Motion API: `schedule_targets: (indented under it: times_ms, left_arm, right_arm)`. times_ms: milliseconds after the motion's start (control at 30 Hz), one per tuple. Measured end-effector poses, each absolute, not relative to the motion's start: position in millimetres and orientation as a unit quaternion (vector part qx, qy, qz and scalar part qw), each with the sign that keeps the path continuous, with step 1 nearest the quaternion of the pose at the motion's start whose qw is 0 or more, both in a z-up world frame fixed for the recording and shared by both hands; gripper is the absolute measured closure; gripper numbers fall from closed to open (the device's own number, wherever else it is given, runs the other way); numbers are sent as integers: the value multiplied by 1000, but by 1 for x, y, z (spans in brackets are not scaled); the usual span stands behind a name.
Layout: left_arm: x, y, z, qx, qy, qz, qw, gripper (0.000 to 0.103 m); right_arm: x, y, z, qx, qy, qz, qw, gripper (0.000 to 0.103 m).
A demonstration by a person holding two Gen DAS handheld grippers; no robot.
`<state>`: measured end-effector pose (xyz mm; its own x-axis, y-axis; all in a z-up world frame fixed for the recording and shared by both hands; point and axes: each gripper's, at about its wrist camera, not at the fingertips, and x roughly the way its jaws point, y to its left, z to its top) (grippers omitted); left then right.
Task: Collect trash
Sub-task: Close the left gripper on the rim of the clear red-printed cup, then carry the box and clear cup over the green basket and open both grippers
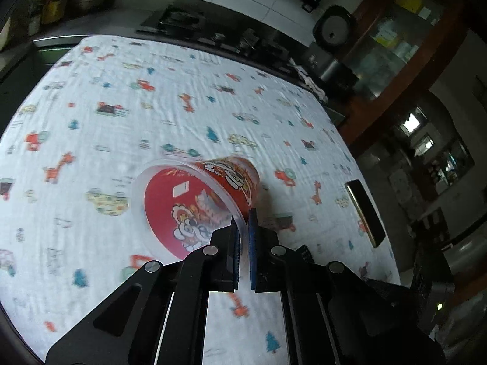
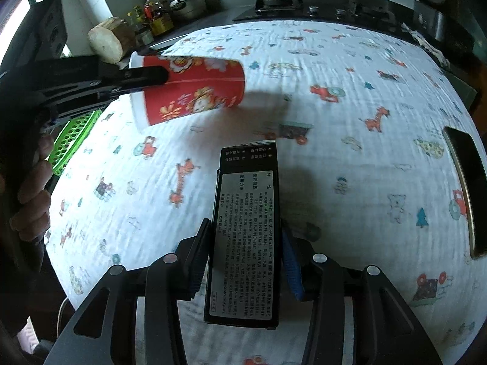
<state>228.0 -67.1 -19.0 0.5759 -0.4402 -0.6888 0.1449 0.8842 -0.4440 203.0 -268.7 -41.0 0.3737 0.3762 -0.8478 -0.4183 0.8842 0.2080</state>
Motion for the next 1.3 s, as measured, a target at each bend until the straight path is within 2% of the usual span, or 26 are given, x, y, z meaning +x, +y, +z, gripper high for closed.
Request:
schedule_targets:
  times_ms: [467,800,1300]
  left_arm:
    - [171,40,13,-203,384,-103,895,100]
    - [136,147,30,-222,350,-19,910,100]
    - [133,292,-8,-268,360,108,887,99]
  right_arm:
    - [198,-181,-17,-51,487,307,816,60]
    - [202,-100,3,-67,476,359,800,60]
    - [213,0,12,-84,473,401,780,60]
